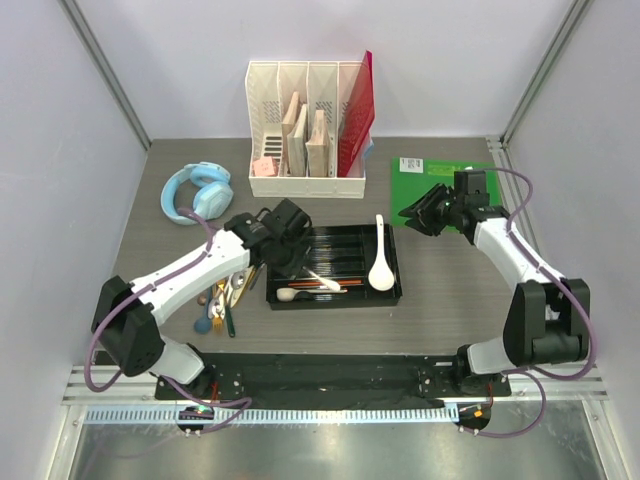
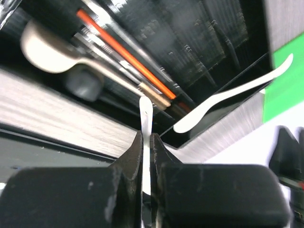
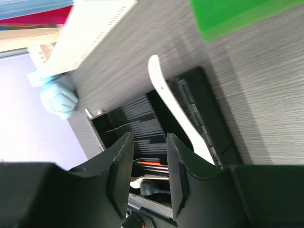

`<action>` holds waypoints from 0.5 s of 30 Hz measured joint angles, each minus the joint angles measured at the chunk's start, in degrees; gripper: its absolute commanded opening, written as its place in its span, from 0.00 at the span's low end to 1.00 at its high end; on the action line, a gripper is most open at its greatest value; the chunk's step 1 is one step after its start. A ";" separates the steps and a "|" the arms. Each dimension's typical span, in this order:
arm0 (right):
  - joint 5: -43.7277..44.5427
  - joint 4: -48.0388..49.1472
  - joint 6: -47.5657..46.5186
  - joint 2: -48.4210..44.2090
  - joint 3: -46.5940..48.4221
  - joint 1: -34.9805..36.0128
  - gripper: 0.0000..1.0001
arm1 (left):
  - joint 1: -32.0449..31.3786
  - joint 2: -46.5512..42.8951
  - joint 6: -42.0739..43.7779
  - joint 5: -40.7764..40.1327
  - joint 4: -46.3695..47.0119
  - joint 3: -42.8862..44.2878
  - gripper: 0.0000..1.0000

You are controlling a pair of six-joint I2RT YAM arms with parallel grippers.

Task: Sort the eating utensils into containers
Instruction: Place the spoon in the storage box.

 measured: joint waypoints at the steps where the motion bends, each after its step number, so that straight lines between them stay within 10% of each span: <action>1: 0.17 0.17 0.00 -1.49 -0.28 0.00 0.39 | -1.42 -0.20 -1.57 -1.40 -1.01 0.02 0.00; 15: -0.28 0.57 1.25 -12.81 -9.49 1.44 0.40 | -0.28 7.19 -13.29 -22.16 -4.72 3.67 0.00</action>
